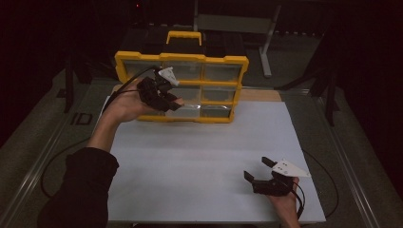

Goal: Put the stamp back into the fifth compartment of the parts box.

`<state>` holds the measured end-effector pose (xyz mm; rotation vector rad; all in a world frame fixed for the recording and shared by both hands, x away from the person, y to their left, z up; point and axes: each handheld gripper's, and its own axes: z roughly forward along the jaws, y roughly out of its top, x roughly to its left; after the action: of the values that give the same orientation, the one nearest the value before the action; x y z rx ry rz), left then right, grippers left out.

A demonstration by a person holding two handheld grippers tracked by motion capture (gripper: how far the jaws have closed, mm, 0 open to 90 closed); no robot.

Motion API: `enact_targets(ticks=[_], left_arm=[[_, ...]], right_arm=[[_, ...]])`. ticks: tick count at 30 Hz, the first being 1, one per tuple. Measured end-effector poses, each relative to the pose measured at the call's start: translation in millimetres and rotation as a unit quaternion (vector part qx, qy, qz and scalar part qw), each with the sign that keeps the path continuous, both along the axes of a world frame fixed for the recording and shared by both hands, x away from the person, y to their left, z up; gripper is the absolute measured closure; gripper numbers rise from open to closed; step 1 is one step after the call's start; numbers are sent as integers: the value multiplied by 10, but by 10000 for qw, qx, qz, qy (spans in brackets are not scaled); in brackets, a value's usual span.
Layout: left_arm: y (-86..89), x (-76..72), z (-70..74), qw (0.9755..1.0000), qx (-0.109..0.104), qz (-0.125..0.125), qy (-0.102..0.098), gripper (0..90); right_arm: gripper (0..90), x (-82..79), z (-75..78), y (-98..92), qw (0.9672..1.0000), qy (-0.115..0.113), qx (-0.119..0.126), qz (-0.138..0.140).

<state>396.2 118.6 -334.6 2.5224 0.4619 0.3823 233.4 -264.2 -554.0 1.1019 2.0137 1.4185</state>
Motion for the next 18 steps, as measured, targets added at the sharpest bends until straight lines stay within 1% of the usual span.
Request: enact_targets(ticks=[3, 9, 15, 18], left_arm=[[11, 35, 37, 10000, 1, 55, 11, 670], [36, 106, 62, 9998, 5, 214, 64, 670], [71, 184, 38, 9989, -9, 445, 160, 670], [80, 216, 29, 9985, -9, 511, 206, 670]], right_arm=[[76, 1, -1, -5, 10000, 18, 16, 7], [76, -3, 0, 5, 10000, 23, 13, 12], [76, -4, 1, 5, 10000, 12, 8, 28], [76, -2, -1, 4, 10000, 22, 20, 19]])
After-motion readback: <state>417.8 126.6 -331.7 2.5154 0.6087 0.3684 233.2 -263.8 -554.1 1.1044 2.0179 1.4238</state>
